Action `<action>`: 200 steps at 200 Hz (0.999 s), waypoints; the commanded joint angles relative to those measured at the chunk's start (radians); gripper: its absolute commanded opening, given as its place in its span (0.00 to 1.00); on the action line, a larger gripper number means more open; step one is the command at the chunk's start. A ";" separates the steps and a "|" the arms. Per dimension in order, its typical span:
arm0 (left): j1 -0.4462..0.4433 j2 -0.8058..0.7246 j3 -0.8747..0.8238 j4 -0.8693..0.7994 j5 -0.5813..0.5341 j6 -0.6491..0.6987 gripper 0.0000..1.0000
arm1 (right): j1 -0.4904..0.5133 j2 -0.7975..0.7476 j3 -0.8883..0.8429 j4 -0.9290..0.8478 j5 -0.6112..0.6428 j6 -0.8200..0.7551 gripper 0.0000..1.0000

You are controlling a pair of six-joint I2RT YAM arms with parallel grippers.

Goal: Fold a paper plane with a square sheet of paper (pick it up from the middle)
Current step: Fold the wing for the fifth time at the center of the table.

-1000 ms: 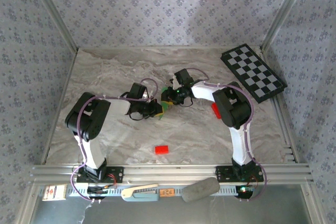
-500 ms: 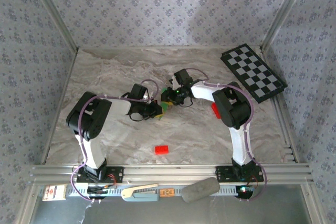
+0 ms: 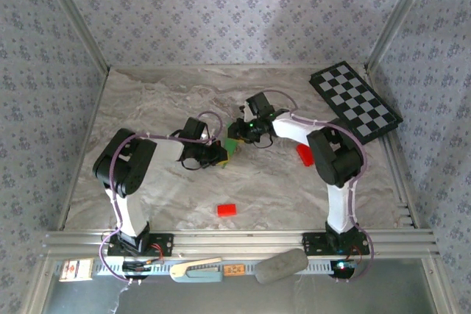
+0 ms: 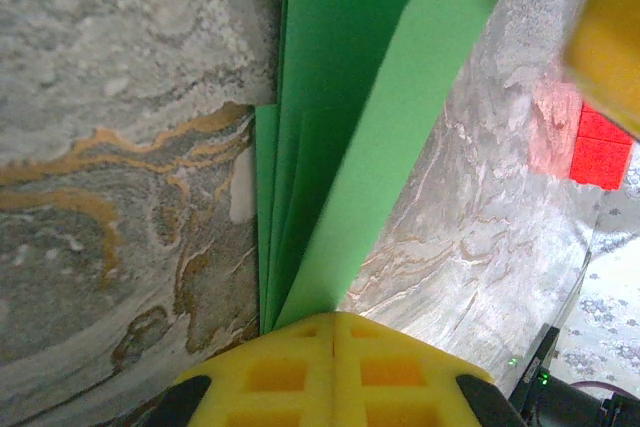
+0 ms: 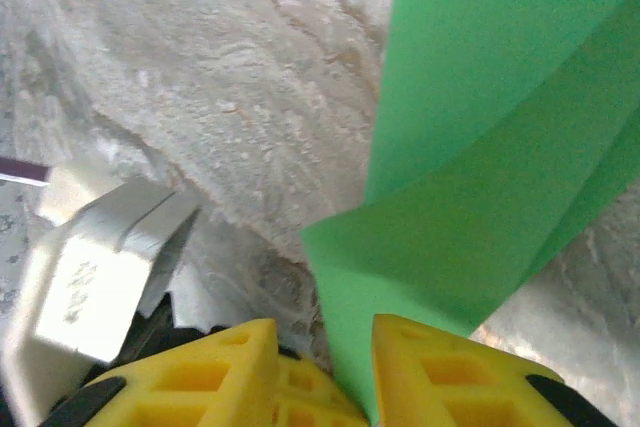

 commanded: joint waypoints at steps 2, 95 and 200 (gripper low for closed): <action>-0.005 0.016 -0.035 -0.021 -0.051 0.016 0.01 | 0.018 -0.034 -0.042 0.009 0.023 -0.012 0.27; 0.000 0.011 -0.053 0.004 -0.056 0.015 0.00 | 0.046 0.084 0.018 -0.013 0.002 0.006 0.14; 0.000 -0.036 -0.072 -0.003 -0.053 0.024 0.03 | 0.048 0.185 0.080 -0.184 0.137 0.004 0.15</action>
